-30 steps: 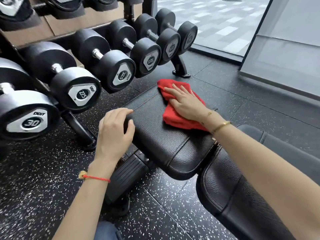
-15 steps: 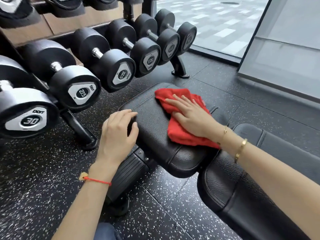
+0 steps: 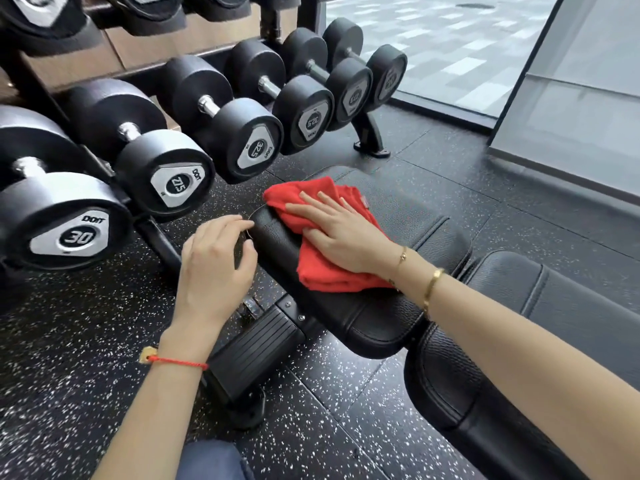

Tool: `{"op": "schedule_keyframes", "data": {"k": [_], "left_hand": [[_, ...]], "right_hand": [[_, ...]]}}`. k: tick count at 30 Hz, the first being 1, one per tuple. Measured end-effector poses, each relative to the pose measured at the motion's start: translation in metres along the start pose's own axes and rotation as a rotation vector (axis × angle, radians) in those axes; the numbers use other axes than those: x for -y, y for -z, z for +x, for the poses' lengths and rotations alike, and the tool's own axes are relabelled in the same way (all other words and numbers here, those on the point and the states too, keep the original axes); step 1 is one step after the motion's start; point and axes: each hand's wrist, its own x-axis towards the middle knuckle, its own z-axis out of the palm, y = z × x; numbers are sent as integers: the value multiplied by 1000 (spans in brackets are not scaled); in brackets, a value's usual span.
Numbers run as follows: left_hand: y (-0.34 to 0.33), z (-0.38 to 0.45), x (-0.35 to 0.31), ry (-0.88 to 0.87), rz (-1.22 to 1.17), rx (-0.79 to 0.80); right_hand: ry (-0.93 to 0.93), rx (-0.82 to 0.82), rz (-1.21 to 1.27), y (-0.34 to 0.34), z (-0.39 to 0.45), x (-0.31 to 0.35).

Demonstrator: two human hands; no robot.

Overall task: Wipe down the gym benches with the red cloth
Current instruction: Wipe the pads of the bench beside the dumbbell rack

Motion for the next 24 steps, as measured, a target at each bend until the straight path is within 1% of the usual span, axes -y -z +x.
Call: {"op": "schedule_keyframes", "data": {"k": [3,6,10,13,17,21,22,24], "left_hand": [[3,-1,4,8,11,4],[2,-4,2,-10,12,28],[-1,-4,-4,-19,3,27],[-2,-2,-9,-50,-16,26],[-8,4,-23,-123,-38,99],[-20,8,-41,-173,-50,142],[-24,8,-45,-176,-51,151],[-30,7,-51,-165,-42,167]], "right_hand": [[-94,-20,-26,-2,31,16],[-55,-5,-43,-10,40,38],[53,8,-49,-14,-7,44],[36,8,-72,-4,-51,26],[-105,-33,-54,22,-84,-21],[-351,-89,-81,41,-55,-59],[-381,-89,-84,42,-46,-61],[-378,-79,-92,38,-37,-56]]}}
